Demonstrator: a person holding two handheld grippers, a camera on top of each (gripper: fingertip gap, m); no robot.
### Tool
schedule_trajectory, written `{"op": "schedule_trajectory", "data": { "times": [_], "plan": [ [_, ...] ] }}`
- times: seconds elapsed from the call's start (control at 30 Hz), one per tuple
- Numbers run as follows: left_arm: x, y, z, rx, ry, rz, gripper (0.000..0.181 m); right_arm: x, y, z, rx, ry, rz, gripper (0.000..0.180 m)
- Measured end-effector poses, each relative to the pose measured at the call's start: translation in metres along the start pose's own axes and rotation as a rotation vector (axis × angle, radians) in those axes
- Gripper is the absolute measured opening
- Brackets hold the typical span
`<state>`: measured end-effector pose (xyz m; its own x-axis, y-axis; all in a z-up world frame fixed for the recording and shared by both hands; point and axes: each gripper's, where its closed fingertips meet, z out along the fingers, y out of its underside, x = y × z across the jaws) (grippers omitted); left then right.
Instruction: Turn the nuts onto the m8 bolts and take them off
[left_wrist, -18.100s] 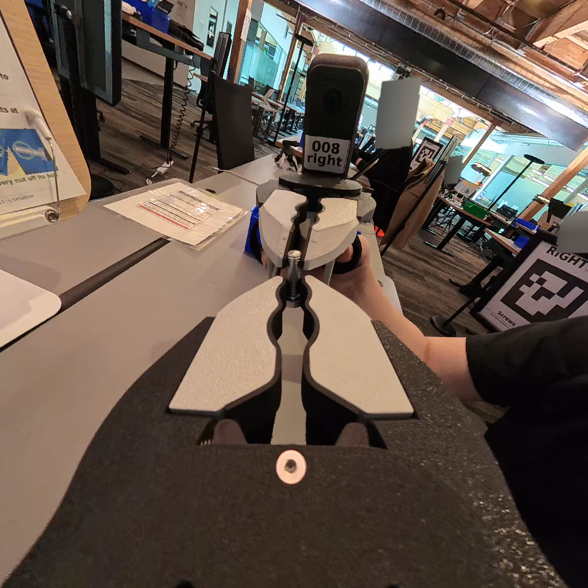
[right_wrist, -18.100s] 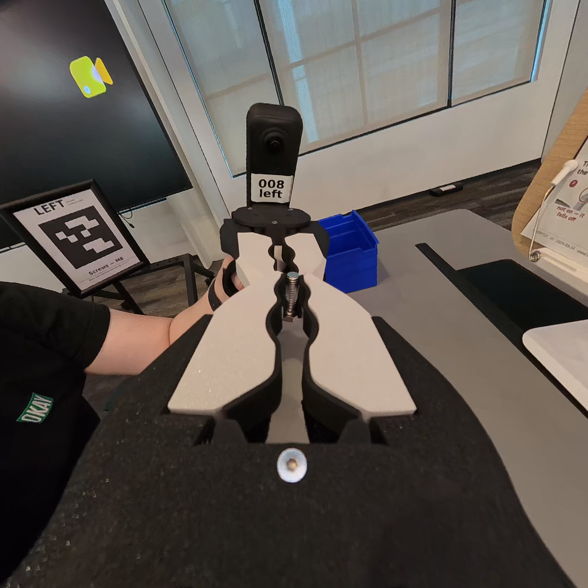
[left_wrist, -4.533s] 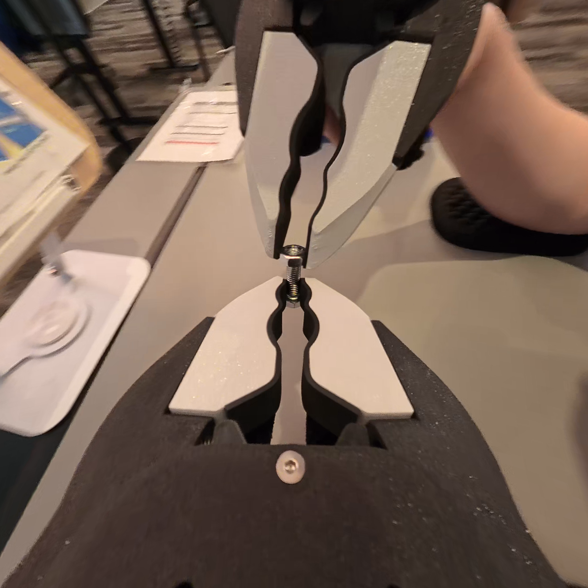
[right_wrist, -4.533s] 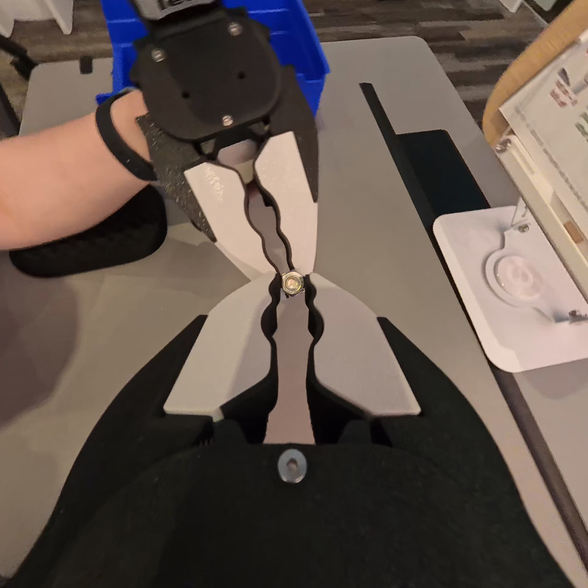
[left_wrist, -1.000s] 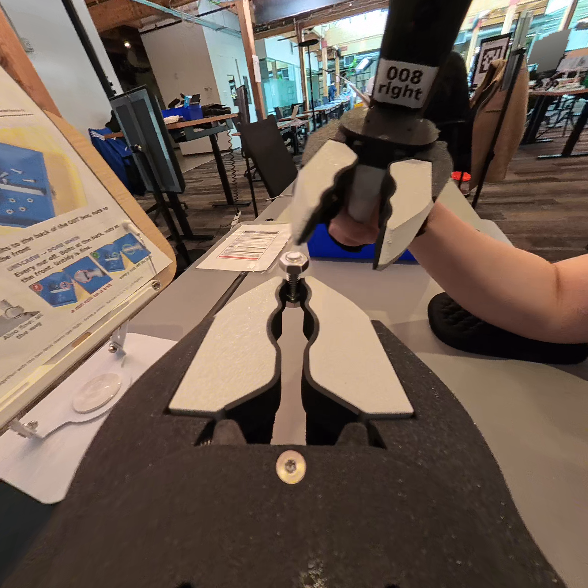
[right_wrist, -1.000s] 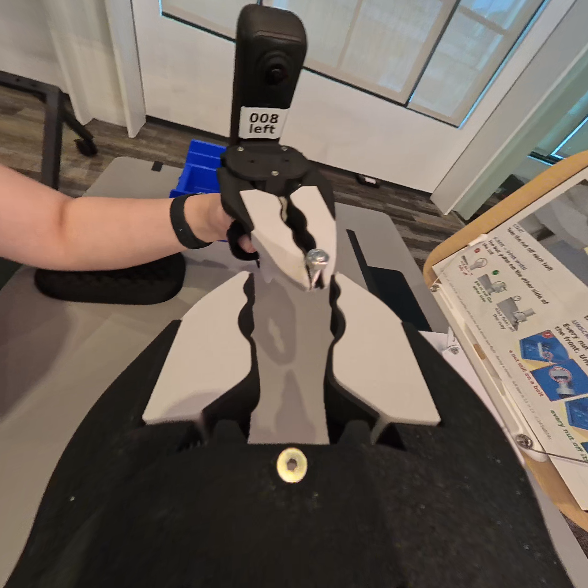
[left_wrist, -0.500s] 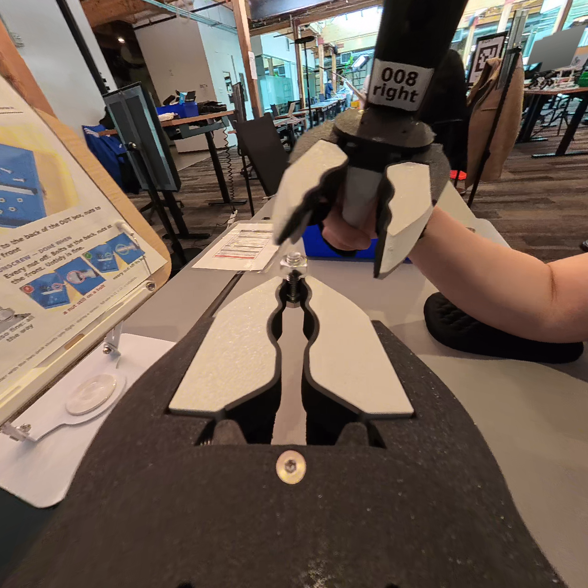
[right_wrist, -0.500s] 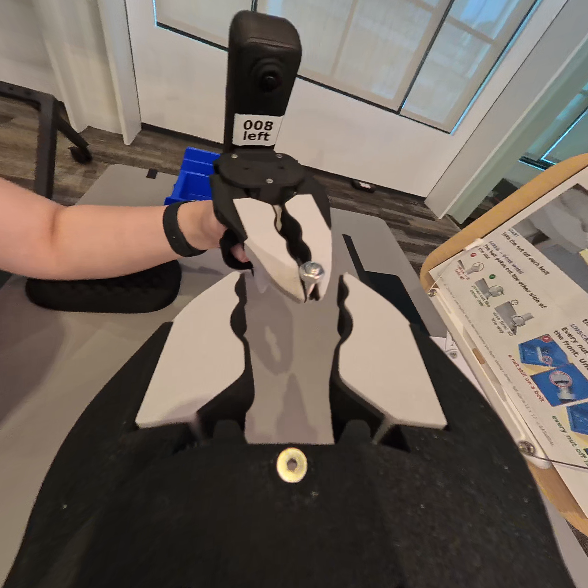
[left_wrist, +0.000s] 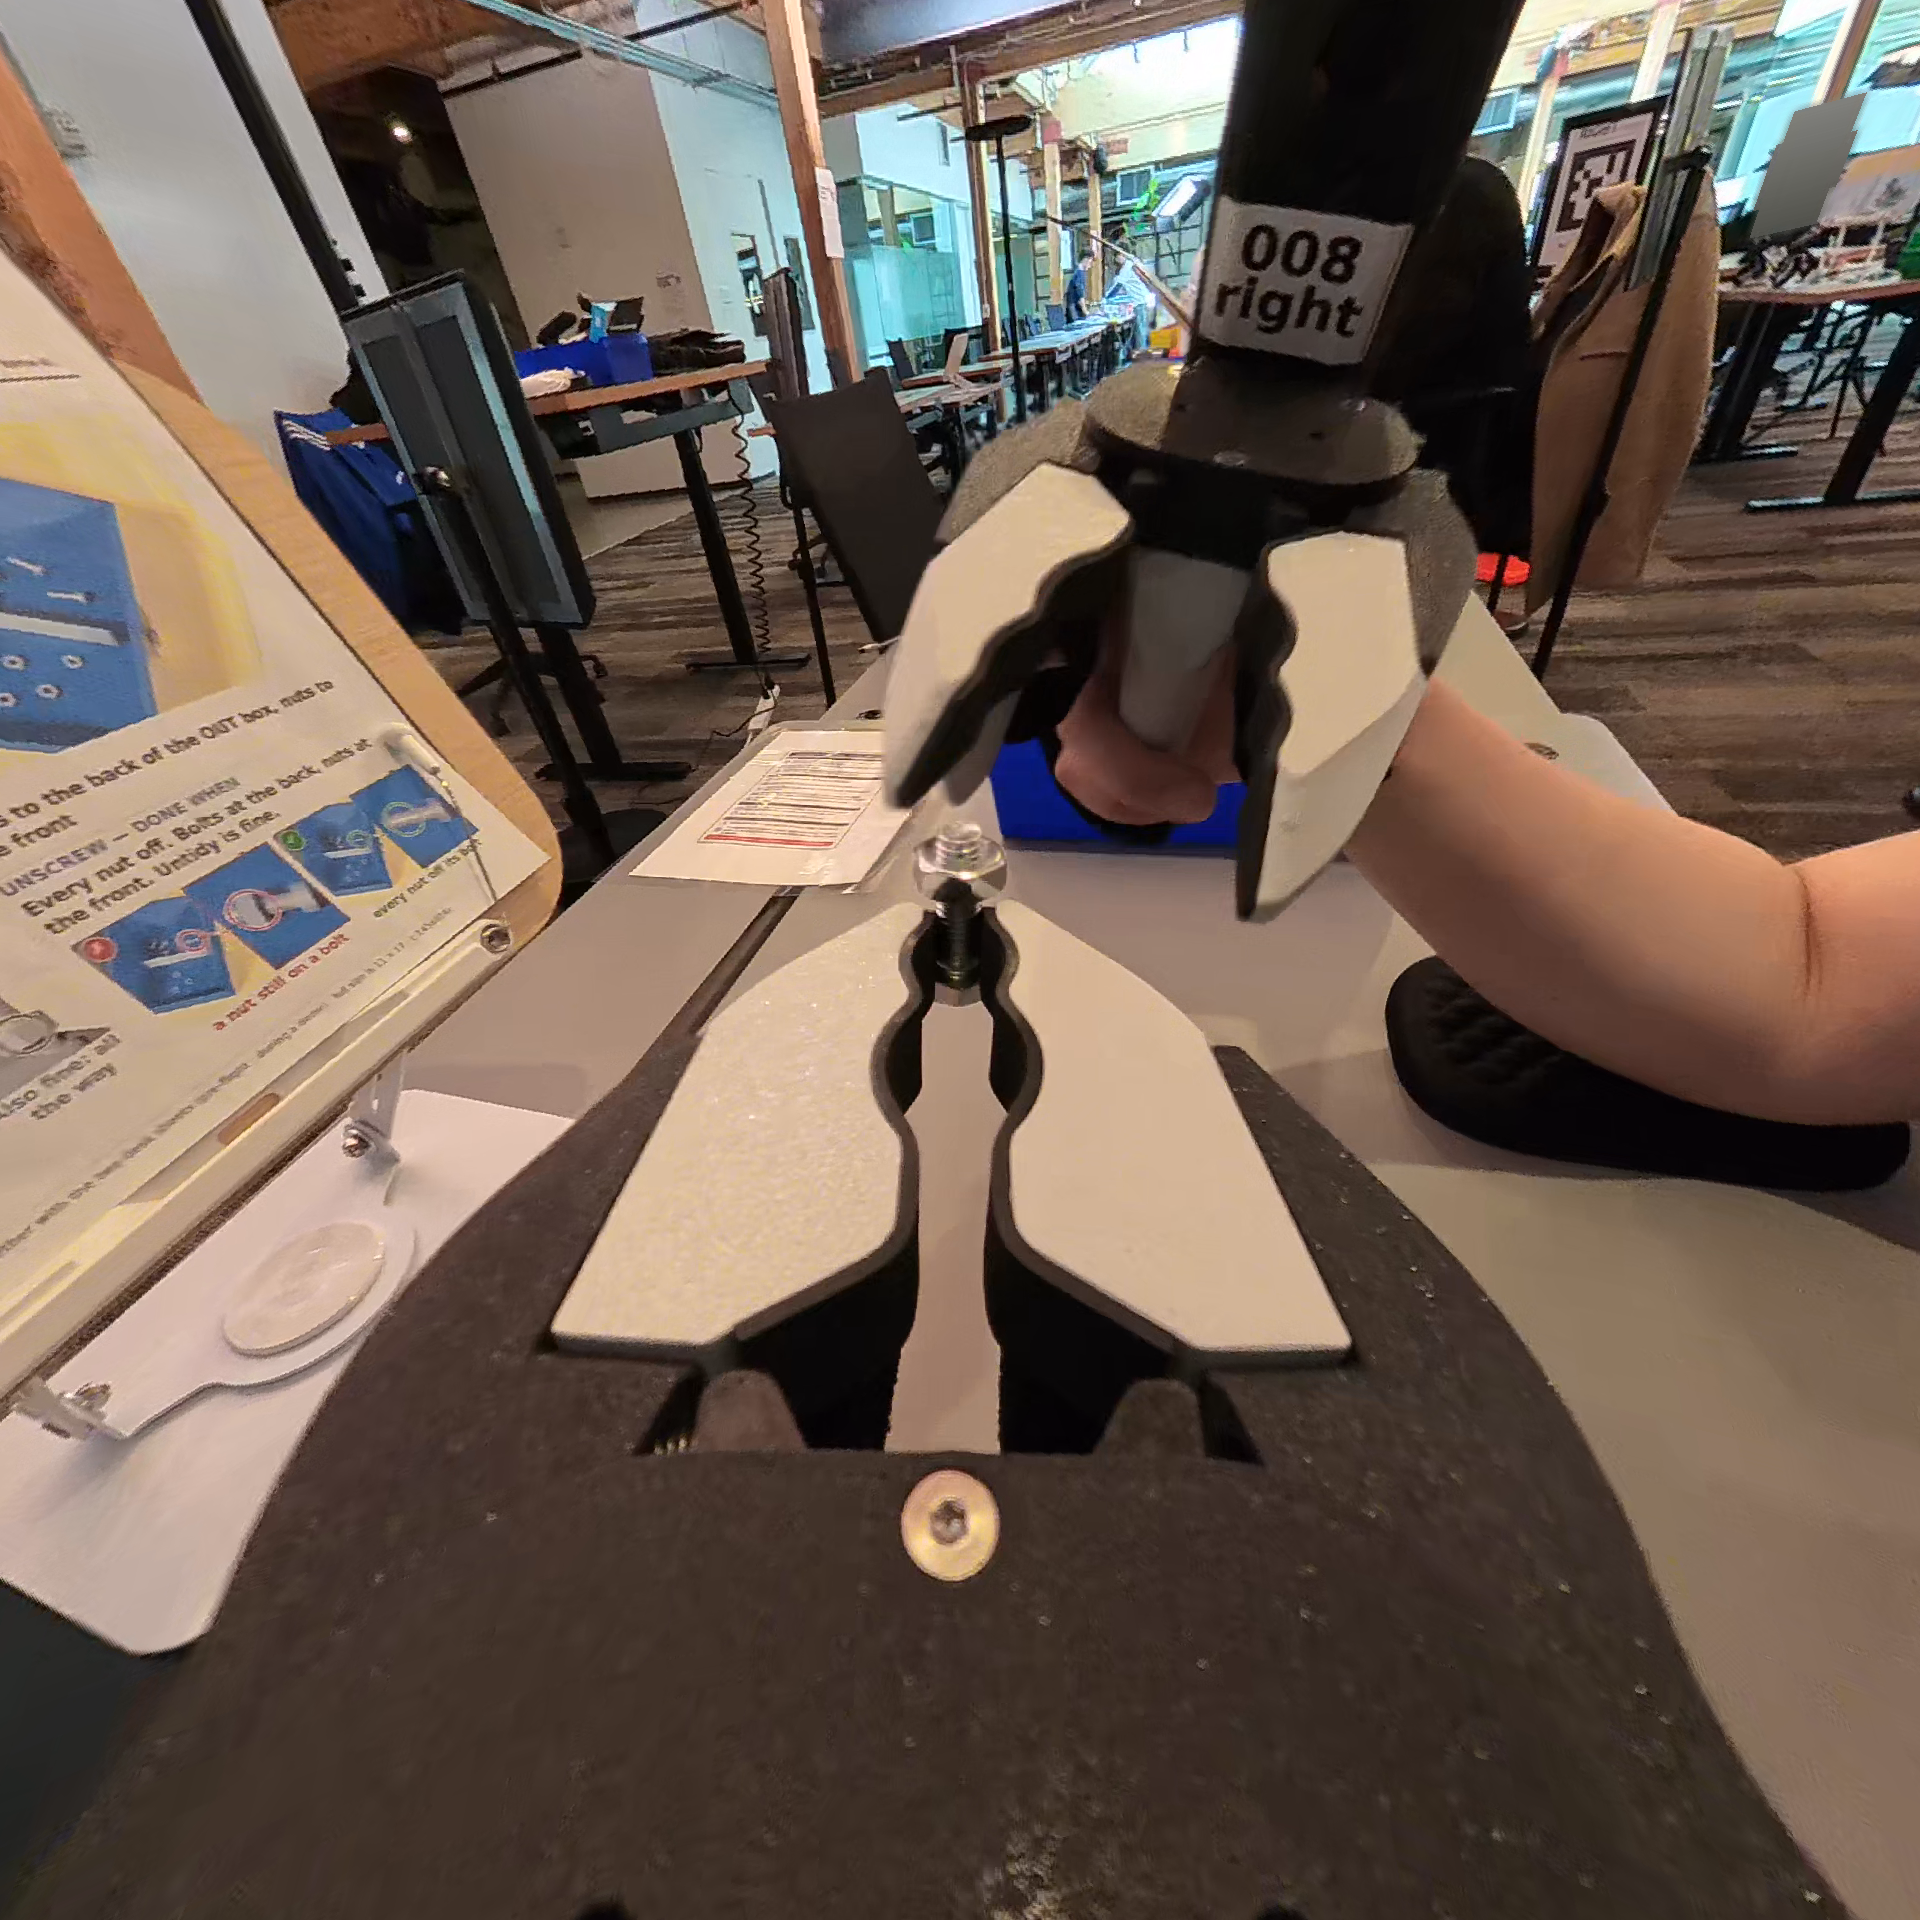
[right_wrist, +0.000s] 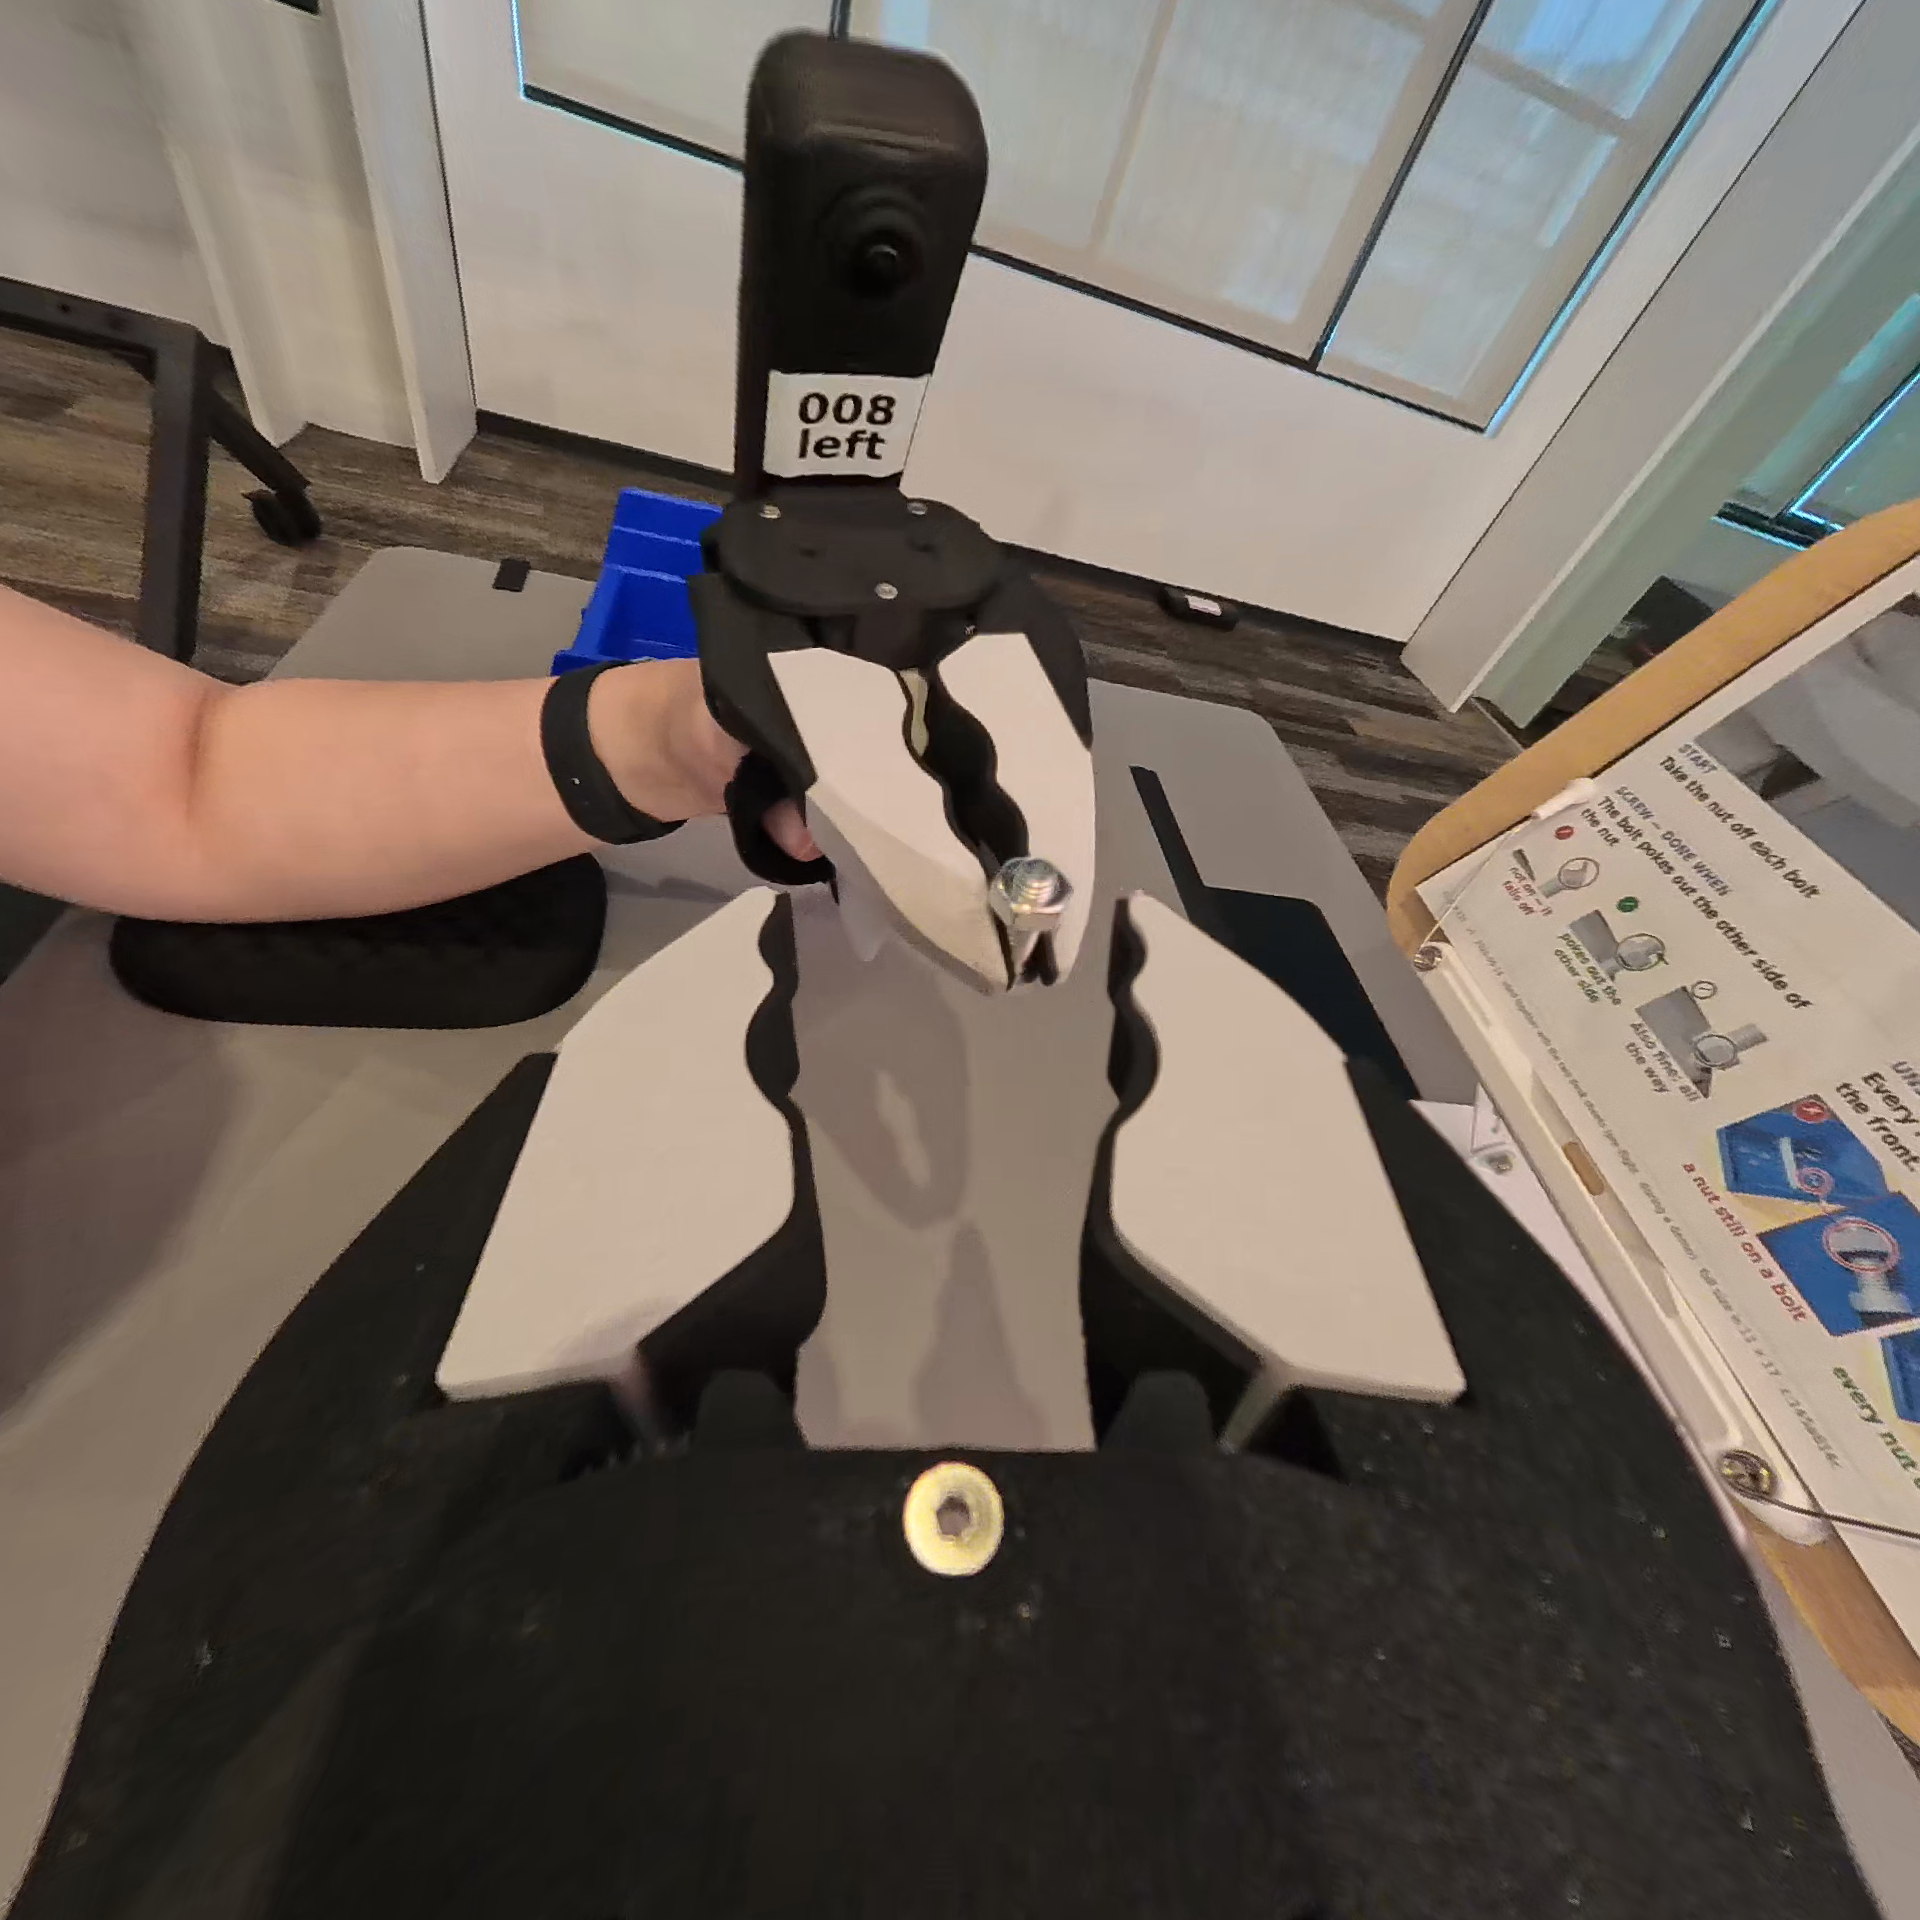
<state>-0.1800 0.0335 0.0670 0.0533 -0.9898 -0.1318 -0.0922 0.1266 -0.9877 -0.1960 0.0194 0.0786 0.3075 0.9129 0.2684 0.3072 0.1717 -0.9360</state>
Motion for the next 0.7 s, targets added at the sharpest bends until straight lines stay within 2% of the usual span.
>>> {"op": "schedule_trajectory", "data": {
  "times": [0.17,0.2,0.23,0.27,0.43,0.53,0.63,0.7],
  "plan": [
    [-0.003,0.001,0.0,-0.006,-0.018,-0.001,0.007,-0.008,0.006,0.008,-0.045,-0.027,-0.024,0.063],
    [-0.007,0.001,-0.002,-0.006,-0.037,-0.003,0.007,-0.008,0.008,0.005,-0.061,-0.027,-0.029,0.058],
    [-0.01,0.001,-0.004,-0.001,-0.052,-0.008,0.007,-0.014,0.008,0.0,-0.068,-0.074,-0.03,0.038],
    [-0.011,-0.001,-0.006,0.007,-0.05,-0.018,0.007,-0.017,0.005,-0.004,-0.051,-0.095,-0.019,0.034],
    [0.0,-0.001,-0.003,-0.002,0.011,-0.012,0.007,0.005,-0.002,-0.002,0.003,0.032,0.004,0.05],
    [0.004,0.0,0.002,-0.006,0.023,-0.005,0.007,0.0,0.003,0.007,-0.012,0.0,0.005,0.054],
    [-0.001,0.001,0.0,-0.012,-0.008,-0.001,0.007,-0.005,0.01,0.007,-0.065,-0.016,-0.019,0.051],
    [-0.001,-0.001,-0.003,0.004,0.003,-0.016,0.007,-0.007,0.009,0.001,-0.069,-0.035,-0.016,0.035]
  ]
}}
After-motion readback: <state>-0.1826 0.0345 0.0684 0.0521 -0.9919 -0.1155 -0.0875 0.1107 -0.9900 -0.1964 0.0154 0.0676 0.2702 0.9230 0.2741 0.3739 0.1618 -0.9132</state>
